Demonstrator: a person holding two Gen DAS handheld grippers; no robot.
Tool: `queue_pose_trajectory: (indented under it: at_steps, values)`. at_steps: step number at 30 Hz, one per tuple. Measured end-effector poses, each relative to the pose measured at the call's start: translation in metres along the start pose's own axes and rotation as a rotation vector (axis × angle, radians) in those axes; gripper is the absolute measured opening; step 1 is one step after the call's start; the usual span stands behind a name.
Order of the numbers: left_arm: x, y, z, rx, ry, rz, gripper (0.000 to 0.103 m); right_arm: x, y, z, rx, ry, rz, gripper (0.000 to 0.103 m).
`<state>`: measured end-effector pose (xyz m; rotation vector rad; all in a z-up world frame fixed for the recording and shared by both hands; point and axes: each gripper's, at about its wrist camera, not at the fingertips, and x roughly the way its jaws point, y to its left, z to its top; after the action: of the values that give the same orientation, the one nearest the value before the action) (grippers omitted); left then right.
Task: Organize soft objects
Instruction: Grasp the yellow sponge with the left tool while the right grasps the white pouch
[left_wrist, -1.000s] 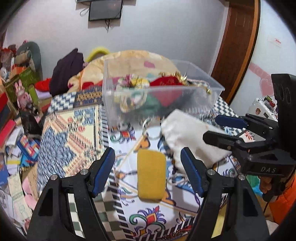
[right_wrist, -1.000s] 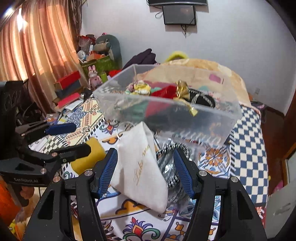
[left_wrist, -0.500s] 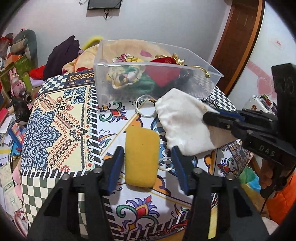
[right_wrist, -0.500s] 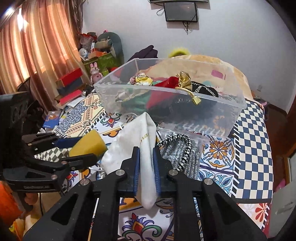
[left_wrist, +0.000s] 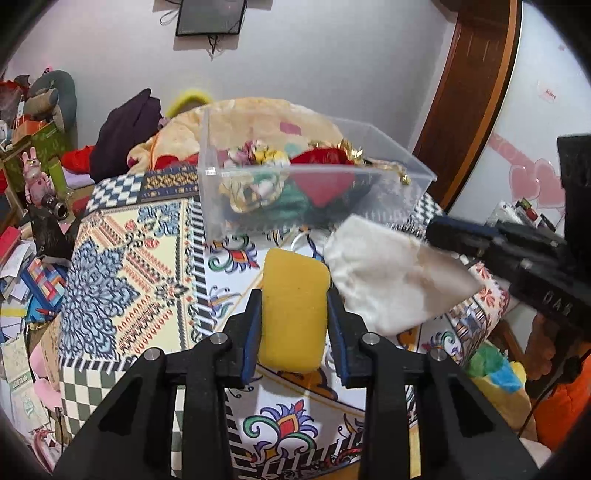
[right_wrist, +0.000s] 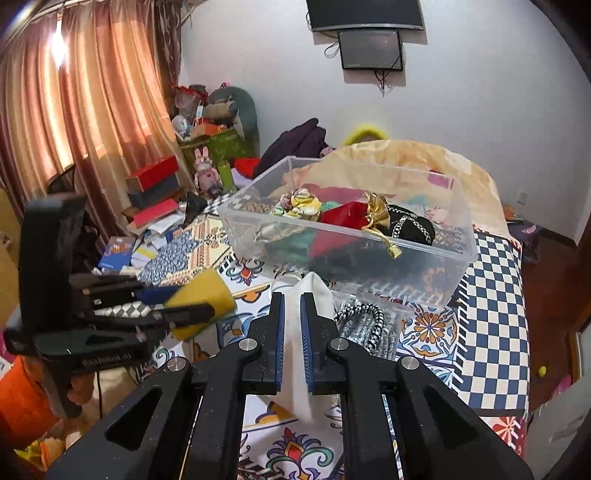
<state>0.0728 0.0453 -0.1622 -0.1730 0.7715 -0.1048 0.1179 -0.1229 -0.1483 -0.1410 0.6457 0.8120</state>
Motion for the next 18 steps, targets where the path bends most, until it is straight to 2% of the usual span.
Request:
queue_pose_trajectory:
  at_steps: [2, 4, 5, 6, 13, 15, 18]
  values:
    - [-0.004, 0.001, 0.002, -0.001, -0.011, -0.002, 0.033, 0.004, -0.001, 0.000, 0.011, 0.011, -0.012, 0.011]
    - [-0.007, 0.000, 0.002, 0.000, -0.018, -0.002, 0.033, 0.010, -0.004, 0.001, 0.017, 0.028, -0.023, 0.022]
    - [-0.007, 0.000, 0.003, 0.000, -0.018, -0.001, 0.033, 0.014, -0.005, 0.001, 0.012, 0.032, -0.032, 0.031]
    - [-0.007, 0.000, 0.002, 0.001, -0.017, -0.002, 0.033, 0.019, -0.005, 0.002, 0.002, 0.037, -0.039, 0.035]
    - [-0.008, 0.002, -0.001, -0.007, -0.008, 0.003, 0.033, 0.054, -0.013, 0.007, -0.005, 0.120, -0.035, 0.033]
    - [-0.010, 0.003, -0.001, -0.006, -0.012, 0.006, 0.033, 0.056, -0.014, 0.005, 0.003, 0.124, -0.031, 0.015]
    - [-0.010, 0.006, -0.001, -0.008, -0.013, 0.014, 0.033, 0.050, -0.015, 0.003, 0.011, 0.107, -0.019, 0.009]
